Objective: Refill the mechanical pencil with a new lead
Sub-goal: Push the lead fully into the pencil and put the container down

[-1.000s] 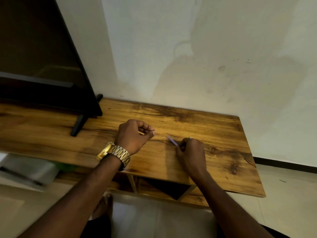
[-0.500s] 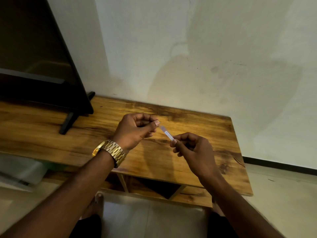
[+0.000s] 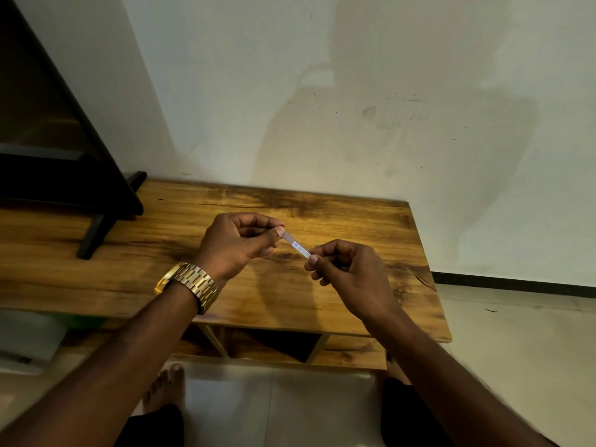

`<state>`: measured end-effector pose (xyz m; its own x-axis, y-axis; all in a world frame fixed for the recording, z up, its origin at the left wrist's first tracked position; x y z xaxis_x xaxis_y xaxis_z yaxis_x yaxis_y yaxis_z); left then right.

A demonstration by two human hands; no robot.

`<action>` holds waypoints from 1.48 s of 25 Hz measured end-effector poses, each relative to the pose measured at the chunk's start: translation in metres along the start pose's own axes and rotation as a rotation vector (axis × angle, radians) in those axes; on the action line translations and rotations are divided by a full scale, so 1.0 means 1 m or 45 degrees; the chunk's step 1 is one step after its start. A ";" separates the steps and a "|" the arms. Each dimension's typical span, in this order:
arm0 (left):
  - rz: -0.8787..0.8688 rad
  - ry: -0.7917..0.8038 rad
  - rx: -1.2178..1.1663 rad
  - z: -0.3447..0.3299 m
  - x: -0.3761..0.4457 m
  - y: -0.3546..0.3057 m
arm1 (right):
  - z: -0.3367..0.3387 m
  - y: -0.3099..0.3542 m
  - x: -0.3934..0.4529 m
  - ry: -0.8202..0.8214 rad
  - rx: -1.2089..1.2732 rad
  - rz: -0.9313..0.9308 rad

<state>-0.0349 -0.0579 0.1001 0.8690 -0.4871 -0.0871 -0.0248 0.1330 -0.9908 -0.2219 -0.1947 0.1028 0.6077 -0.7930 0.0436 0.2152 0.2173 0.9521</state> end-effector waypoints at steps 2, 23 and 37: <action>0.020 0.038 0.007 0.002 0.001 0.000 | 0.003 0.001 0.002 -0.003 -0.007 -0.010; 0.107 -0.035 -0.218 -0.005 -0.010 0.000 | -0.004 0.006 -0.001 0.077 -0.065 0.009; -0.178 -0.133 0.106 -0.018 -0.026 -0.006 | -0.022 -0.005 -0.006 -0.013 0.381 -0.350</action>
<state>-0.0660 -0.0612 0.1070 0.9077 -0.4143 0.0665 0.1374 0.1435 -0.9801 -0.2094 -0.1787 0.0910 0.5508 -0.8042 -0.2235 0.1360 -0.1777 0.9746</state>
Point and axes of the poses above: each hand's wrist, its own x-axis towards the middle knuckle, its own z-axis out of the back of the hand, y = z × x, the point moved 5 cm from there along x, towards the middle knuckle, and after that the axes turned 15 degrees about -y, right-handed, at the moved point
